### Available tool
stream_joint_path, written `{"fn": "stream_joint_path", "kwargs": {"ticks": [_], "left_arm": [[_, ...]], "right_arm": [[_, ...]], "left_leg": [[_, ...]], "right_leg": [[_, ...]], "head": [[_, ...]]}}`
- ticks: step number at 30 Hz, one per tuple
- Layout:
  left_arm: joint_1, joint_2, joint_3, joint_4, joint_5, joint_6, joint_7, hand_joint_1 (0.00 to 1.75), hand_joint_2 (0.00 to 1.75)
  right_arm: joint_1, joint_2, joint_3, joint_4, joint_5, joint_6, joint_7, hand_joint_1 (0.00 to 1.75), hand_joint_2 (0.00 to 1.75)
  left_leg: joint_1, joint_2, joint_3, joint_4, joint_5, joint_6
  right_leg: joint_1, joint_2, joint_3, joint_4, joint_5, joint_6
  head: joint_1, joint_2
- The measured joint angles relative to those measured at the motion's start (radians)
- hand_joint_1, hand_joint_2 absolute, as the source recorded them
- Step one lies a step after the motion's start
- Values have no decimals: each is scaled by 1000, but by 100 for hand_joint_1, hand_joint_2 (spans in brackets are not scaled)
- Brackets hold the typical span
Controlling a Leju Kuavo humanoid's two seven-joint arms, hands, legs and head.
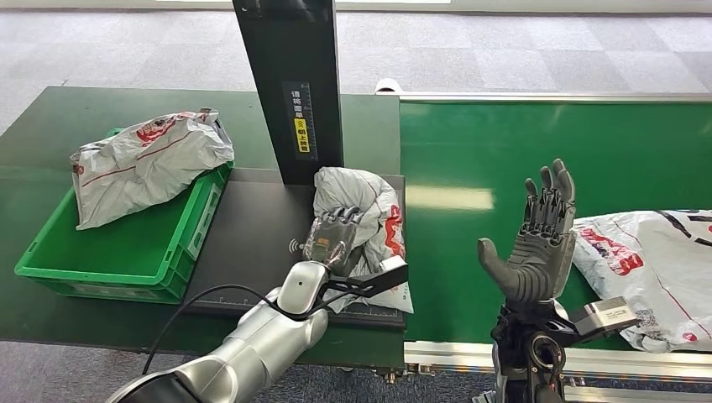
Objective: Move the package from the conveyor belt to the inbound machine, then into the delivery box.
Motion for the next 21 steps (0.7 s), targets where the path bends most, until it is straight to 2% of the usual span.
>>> {"fn": "stream_joint_path", "kwargs": {"ticks": [4,13,17,21], "left_arm": [[0,5,30,2,35,34,-46,175,175],[1,14,178,1,121,50,-196,175,175],[11,13,268,-23,219,61,-369,175,175],[47,7,366,-136,378,36,-624,175,175]], "right_arm": [[0,-1,-3,2,-2,-6,0,0,175],[-1,-4,-22,3,-1,-4,0,0,175],[-1,-7,-29,4,2,-8,0,0,175],[7,-13,-45,4,-3,-22,0,0,175]], "left_leg": [[0,0,0,0,0,0],[0,0,0,0,0,0],[0,0,0,0,0,0],[0,1,-1,0,0,0]], "right_leg": [[0,0,0,0,0,0],[0,0,0,0,0,0],[0,0,-1,0,0,0],[0,0,-2,0,0,0]], "head": [[0,0],[0,0],[0,0],[0,0]]}}
